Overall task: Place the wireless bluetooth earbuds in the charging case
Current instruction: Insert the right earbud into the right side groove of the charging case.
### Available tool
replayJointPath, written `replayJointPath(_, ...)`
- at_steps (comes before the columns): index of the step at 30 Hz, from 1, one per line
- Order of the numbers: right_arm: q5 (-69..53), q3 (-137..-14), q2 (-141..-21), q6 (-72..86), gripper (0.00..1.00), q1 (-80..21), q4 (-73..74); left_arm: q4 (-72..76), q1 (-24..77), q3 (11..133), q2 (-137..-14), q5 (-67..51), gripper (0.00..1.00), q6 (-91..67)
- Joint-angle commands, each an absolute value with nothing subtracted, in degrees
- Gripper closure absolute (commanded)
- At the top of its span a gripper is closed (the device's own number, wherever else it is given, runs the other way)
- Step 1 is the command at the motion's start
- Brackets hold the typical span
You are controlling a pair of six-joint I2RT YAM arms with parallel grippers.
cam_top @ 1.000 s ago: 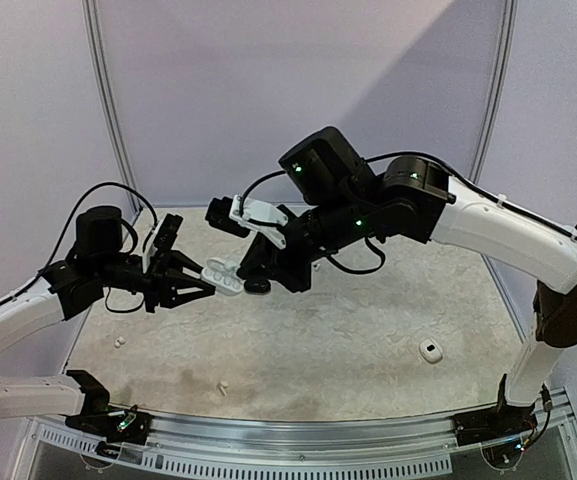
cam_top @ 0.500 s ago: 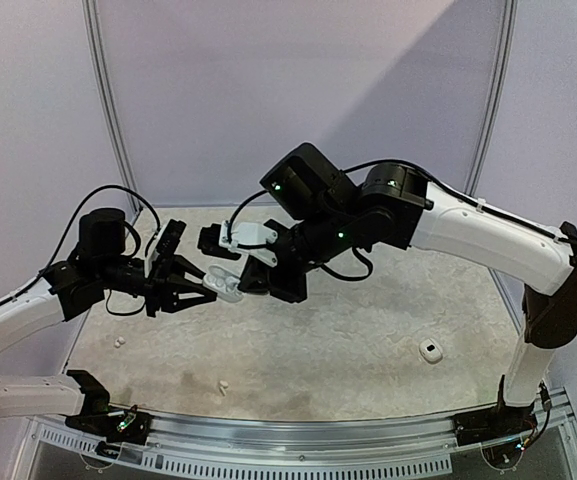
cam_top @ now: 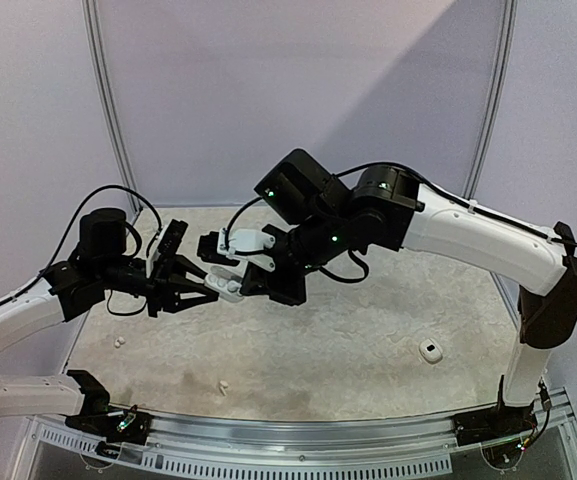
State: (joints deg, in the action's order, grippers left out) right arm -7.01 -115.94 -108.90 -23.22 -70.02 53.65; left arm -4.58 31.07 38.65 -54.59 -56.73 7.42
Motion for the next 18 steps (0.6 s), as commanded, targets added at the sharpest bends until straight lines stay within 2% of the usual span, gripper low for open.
replayJointPath(1, -5.88, -117.4, -110.28, -23.79, 1.0, -70.36, 54.38, -2.81, 32.43, 40.36, -54.18, -56.48, 1.0, 7.05)
replayJointPath(6, -4.92, -117.78, -110.61, -23.6, 0.87, -70.47, 54.81, -2.77, 32.43, 40.34, -54.18, -56.45, 1.0, 7.22)
replayJointPath(18, -3.58, -119.72, -109.05, -21.31, 0.8, -70.49, 53.08, -2.91, 32.43, 39.62, -53.92, -54.11, 1.0, 3.96)
